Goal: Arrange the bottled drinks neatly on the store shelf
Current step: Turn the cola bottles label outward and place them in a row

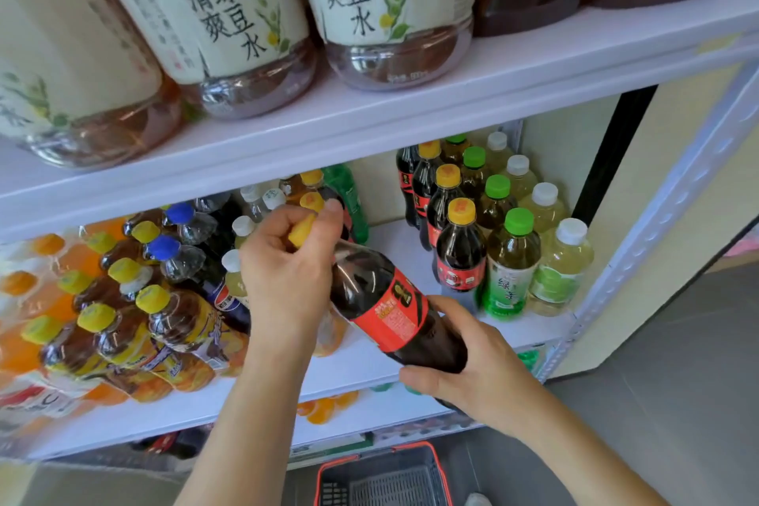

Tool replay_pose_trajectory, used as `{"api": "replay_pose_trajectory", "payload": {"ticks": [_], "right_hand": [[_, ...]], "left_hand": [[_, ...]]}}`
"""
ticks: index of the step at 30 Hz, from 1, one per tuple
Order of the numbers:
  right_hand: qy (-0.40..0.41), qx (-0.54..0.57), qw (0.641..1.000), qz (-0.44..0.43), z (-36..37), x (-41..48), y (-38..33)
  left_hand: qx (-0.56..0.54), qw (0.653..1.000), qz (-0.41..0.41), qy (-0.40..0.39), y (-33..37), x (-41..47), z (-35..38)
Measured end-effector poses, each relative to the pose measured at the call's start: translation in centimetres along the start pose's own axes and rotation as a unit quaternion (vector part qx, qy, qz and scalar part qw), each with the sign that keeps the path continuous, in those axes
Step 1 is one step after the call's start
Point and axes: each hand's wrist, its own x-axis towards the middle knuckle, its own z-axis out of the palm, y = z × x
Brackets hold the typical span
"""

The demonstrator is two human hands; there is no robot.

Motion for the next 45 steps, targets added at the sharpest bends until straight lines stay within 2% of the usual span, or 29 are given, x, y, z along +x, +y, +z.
{"api": "replay_pose_trajectory", "payload": {"ticks": [3, 7, 9, 12, 14, 16, 19, 21, 23, 25, 28, 30, 32, 34, 36, 38, 41, 45], "right_hand": [[-0.027, 0.069, 0.997, 0.006, -0.3, -1.0, -1.2], [-0.092, 0.249, 0.961, 0.071, -0.6, -2.1, -2.6], [-0.125, 0.331, 0.931, 0.091, -0.7, -2.6, -3.3], [-0.183, 0.438, 0.873, 0.111, -0.7, -3.0, -3.8], [-0.217, 0.467, 0.849, 0.118, -0.5, -3.1, -3.8], [-0.215, 0.461, 0.853, 0.118, -0.1, -3.1, -3.7], [-0.137, 0.418, 0.887, 0.139, 0.3, -3.0, -3.7], [-0.066, 0.321, 0.937, 0.121, 0.3, -3.2, -3.7], [-0.013, 0.174, 0.982, 0.066, 0.3, -3.7, -4.0], [0.036, 0.066, 0.997, 0.025, 0.6, -4.3, -4.1], [0.088, 0.038, 0.995, -0.002, 0.9, -4.9, -3.9], [0.071, 0.131, 0.989, 0.022, 0.5, -4.9, -4.2], [0.029, 0.303, 0.95, 0.066, 0.0, -5.1, -4.3], [-0.034, 0.45, 0.887, 0.097, -0.1, -5.3, -4.6], [-0.085, 0.511, 0.847, 0.121, 0.0, -5.4, -4.7], [-0.119, 0.538, 0.824, 0.132, 0.1, -5.4, -4.5], [-0.126, 0.535, 0.824, 0.137, 0.0, -5.5, -4.2], [-0.058, 0.475, 0.863, 0.162, 0.1, -5.3, -3.7]], "left_hand": [[-0.165, 0.974, -0.14, -0.069, -0.3, -0.1, 0.3], [-0.223, 0.933, -0.215, -0.181, -1.5, -1.7, 0.8], [-0.322, 0.881, -0.247, -0.244, -2.2, -2.5, 1.2], [-0.461, 0.793, -0.245, -0.315, -2.4, -3.3, 1.3], [-0.481, 0.774, -0.235, -0.339, -2.1, -3.6, 1.6], [-0.464, 0.795, -0.238, -0.308, -1.6, -3.6, 1.9], [-0.403, 0.852, -0.229, -0.244, -0.9, -3.5, 1.7], [-0.349, 0.89, -0.219, -0.194, -0.8, -3.2, 1.4], [-0.323, 0.915, -0.198, -0.137, -0.5, -2.8, 1.2], [-0.315, 0.925, -0.191, -0.094, -0.3, -2.6, 1.1], [-0.315, 0.918, -0.222, -0.092, -0.3, -2.6, 0.9], [-0.322, 0.909, -0.237, -0.122, -0.6, -2.6, 0.5], [-0.347, 0.887, -0.249, -0.175, -0.9, -2.6, 0.1], [-0.388, 0.852, -0.262, -0.233, -1.0, -3.0, 0.0], [-0.415, 0.827, -0.261, -0.277, -1.0, -3.6, 0.2], [-0.416, 0.825, -0.243, -0.294, -0.8, -4.0, 0.5], [-0.413, 0.84, -0.236, -0.262, -0.5, -4.2, 0.8], [-0.368, 0.874, -0.21, -0.238, -0.3, -4.4, 0.9]]}}
